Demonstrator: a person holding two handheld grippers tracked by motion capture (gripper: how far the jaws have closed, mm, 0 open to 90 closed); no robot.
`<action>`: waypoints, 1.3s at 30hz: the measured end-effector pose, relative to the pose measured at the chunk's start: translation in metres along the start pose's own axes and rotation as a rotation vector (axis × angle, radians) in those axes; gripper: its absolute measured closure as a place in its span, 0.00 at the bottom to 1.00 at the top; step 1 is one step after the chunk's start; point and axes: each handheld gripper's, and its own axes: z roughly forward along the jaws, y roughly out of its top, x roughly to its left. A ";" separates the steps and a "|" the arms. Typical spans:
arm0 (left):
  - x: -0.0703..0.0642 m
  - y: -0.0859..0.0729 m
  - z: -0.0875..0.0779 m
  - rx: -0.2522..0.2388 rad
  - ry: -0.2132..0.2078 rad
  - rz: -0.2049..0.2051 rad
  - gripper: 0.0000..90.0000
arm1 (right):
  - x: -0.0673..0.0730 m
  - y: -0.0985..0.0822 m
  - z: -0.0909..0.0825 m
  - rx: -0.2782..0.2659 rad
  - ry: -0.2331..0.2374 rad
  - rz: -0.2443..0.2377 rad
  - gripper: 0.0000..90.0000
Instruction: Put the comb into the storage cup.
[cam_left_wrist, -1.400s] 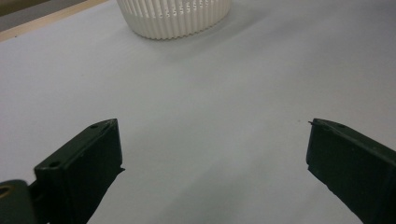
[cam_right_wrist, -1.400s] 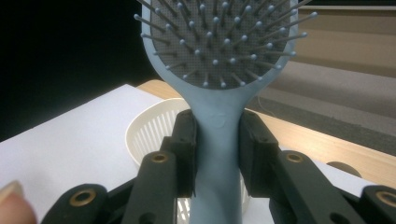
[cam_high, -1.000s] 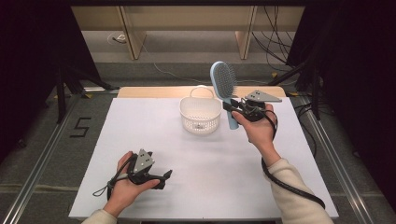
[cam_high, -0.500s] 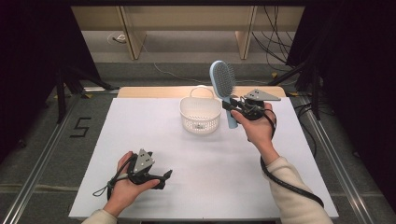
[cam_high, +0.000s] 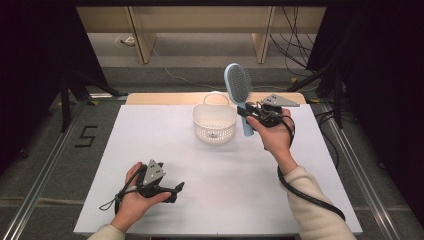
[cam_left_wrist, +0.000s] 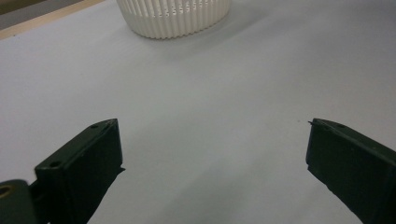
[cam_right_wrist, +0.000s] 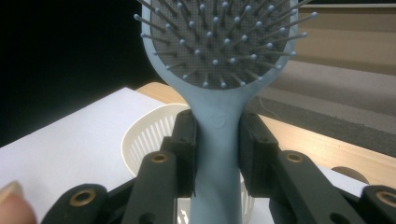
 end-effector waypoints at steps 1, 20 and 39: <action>0.000 0.000 0.000 0.000 0.000 0.000 0.03 | 0.000 0.000 0.000 -0.001 0.000 0.000 0.78; 0.000 0.000 0.000 0.001 0.000 0.000 0.03 | -0.004 0.002 0.006 0.001 -0.006 0.014 0.78; 0.000 0.000 0.000 0.001 0.001 0.000 0.04 | -0.004 0.007 0.011 -0.004 -0.012 0.011 0.78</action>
